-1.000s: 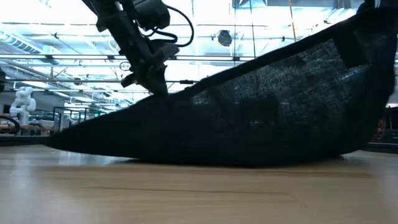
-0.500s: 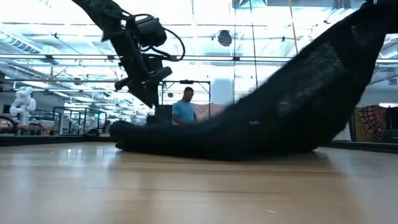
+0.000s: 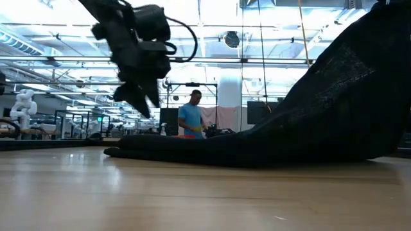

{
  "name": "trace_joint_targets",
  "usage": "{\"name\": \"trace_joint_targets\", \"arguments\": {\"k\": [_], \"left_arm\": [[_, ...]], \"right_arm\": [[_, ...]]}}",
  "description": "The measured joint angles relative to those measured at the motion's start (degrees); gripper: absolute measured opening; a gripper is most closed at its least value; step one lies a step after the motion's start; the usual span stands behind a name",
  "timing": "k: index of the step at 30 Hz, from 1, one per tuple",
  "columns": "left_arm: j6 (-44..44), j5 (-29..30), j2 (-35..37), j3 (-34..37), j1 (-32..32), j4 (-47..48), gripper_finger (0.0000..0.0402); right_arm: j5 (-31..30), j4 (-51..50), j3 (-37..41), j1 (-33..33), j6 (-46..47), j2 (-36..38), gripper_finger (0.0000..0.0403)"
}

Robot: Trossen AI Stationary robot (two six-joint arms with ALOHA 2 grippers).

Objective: Roll napkin
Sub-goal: Fold the black napkin

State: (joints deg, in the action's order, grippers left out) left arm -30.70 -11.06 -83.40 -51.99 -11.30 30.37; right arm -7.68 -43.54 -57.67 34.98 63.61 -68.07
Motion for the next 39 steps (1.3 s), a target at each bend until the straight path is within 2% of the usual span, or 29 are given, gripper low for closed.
{"name": "trace_joint_targets", "arguments": {"k": [3,9,14,16,18,22,26,29,33,34,39], "left_arm": [[-8.06,3.64,-0.02,2.25,7.98,-0.03,0.0209],[-27.08,16.90,0.75,2.73,18.80,0.64,0.0182],[-37.42,24.68,1.01,3.04,21.13,4.30,0.0180],[-39.71,26.11,1.01,4.06,20.18,1.88,0.0182],[-39.40,25.57,1.03,6.06,18.98,-3.77,0.0185],[-37.68,18.19,0.98,10.07,16.80,-12.47,0.0193],[-37.07,18.81,0.46,11.39,16.24,-9.76,0.0186],[-34.50,19.79,0.48,11.18,16.25,-11.13,0.0143],[-29.11,18.32,0.52,11.18,16.29,-12.58,0.0034],[-28.71,17.05,0.68,11.18,16.29,-12.29,0.0018],[-24.88,12.19,5.03,10.84,18.47,-10.32,0.0005]], "right_arm": [[-0.02,-0.01,0.00,0.00,-0.19,0.00,0.0000],[-0.08,0.00,0.00,0.00,-1.89,0.00,0.0000],[-0.59,-0.22,0.00,0.00,-3.23,-0.10,0.0000],[-1.64,-0.62,0.00,0.00,-3.46,-0.65,0.0000],[-1.59,-0.96,0.00,-0.02,-4.14,-1.52,0.0000],[-1.38,-0.13,0.00,-0.02,-4.49,-3.39,0.0000],[-1.34,2.36,0.00,-0.02,-4.50,-4.81,0.0000],[-1.33,3.64,0.00,-0.02,-4.52,-5.86,0.0000],[-1.49,4.02,0.00,-0.02,-4.43,-6.95,0.0000],[-1.62,4.10,0.00,-0.02,-4.38,-7.15,0.0000],[-1.57,5.44,0.00,-0.02,-3.35,-7.82,0.0000]]}}
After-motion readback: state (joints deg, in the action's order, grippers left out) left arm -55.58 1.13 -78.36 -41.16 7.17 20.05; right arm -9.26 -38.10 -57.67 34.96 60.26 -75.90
